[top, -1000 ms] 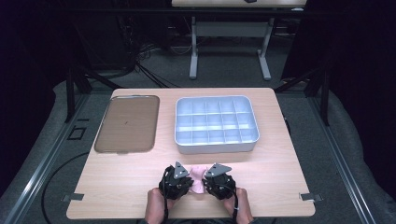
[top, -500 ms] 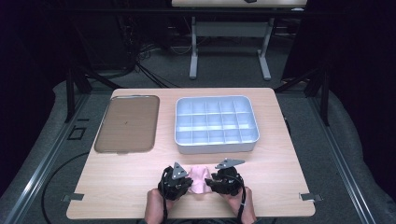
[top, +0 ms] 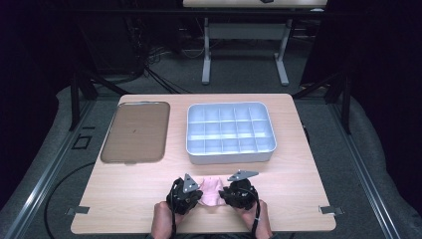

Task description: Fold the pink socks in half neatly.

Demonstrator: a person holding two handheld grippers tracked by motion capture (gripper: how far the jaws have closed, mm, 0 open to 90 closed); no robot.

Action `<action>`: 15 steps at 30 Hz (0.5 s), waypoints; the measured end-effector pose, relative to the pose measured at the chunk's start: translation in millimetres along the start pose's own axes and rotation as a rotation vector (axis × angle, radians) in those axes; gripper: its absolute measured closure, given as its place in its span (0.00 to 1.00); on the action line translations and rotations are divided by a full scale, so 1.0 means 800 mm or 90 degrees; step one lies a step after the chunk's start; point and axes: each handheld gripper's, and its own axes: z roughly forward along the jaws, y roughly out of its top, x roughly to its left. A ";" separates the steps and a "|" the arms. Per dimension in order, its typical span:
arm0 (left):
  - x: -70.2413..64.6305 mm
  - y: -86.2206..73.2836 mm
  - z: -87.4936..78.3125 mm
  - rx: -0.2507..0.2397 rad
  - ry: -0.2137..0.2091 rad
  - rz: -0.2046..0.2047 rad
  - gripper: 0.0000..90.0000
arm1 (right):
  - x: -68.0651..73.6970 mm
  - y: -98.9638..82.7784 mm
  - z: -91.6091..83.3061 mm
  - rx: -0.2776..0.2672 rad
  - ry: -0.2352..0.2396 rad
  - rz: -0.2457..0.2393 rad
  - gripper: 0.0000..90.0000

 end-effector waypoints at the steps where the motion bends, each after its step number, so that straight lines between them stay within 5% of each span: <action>1: 0.002 -0.001 0.001 -0.003 -0.005 -0.005 0.98 | -0.001 0.000 -0.001 0.003 0.007 0.005 0.74; 5: 0.003 -0.001 0.001 -0.002 -0.004 -0.003 0.97 | -0.007 -0.002 -0.004 -0.002 0.030 0.036 0.68; 15: 0.004 -0.001 0.001 -0.006 -0.007 -0.009 0.95 | -0.006 -0.005 -0.007 0.004 0.031 0.067 0.70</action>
